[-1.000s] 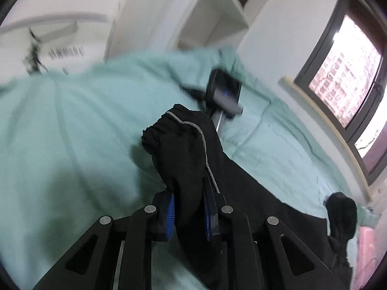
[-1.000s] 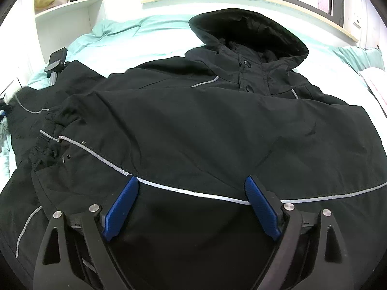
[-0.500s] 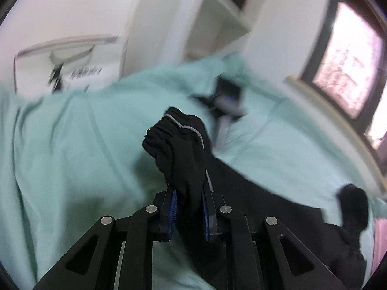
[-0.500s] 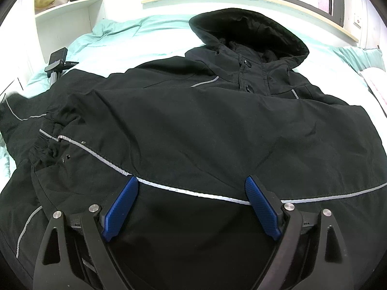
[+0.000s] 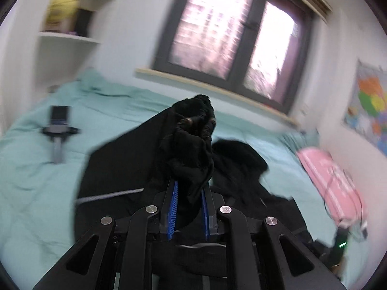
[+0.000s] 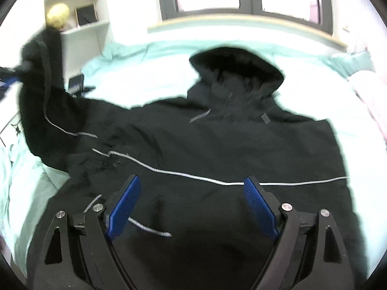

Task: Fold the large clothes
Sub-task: 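Grasp the sleeve cuff with the left tool and lift it, then lay the sleeve across the jacket body and open the left tool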

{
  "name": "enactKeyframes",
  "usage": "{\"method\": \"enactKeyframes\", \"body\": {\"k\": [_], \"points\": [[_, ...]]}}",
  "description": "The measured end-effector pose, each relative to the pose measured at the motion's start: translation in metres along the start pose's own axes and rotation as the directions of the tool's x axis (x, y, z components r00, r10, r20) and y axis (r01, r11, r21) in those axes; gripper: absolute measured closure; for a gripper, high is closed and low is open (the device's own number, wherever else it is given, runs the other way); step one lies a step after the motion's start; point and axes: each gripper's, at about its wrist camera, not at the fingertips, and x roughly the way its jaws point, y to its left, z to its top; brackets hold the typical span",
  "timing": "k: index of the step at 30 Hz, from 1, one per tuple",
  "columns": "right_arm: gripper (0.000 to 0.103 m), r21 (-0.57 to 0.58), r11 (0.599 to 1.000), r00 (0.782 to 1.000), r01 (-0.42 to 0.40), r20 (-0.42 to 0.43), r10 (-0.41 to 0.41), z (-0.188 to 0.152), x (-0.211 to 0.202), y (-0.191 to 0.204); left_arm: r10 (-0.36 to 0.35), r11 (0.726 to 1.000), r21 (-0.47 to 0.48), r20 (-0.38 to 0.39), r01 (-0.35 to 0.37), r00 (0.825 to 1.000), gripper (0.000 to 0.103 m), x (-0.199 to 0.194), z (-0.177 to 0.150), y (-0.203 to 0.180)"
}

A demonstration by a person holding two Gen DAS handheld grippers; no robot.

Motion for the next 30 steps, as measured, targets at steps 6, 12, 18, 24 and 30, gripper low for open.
{"method": "enactKeyframes", "body": {"k": [6, 12, 18, 24, 30], "points": [[0.014, 0.004, 0.999, 0.999, 0.042, 0.026, -0.042, -0.005, -0.052, -0.026, -0.107, 0.991, 0.060, -0.221, 0.123, 0.969, 0.086, 0.083, -0.057, -0.086], [0.014, 0.031, 0.997, 0.997, 0.074, -0.031, -0.073, -0.026, -0.053, -0.051, -0.147, 0.983, 0.030, -0.475, 0.183, 0.867, 0.086, 0.166, -0.132, -0.122], [0.014, 0.051, 0.996, 0.989, 0.071, -0.130, -0.064, -0.034, -0.027, -0.060, -0.276, 0.959, -0.098, -0.522, 0.265, 0.807, 0.078, 0.170, -0.140, -0.112], [0.014, 0.179, 0.980, 0.979, -0.085, -0.167, 0.115, -0.009, 0.003, -0.061, -0.369, 0.927, -0.111, -0.437, 0.358, 0.820, 0.061, 0.120, -0.112, -0.103], [0.023, 0.412, 0.889, 0.933, -0.200, -0.197, 0.301, 0.016, 0.068, -0.067, -0.231, 0.970, -0.002, -0.340, 0.245, 0.912, 0.058, 0.080, -0.086, -0.072]]}}
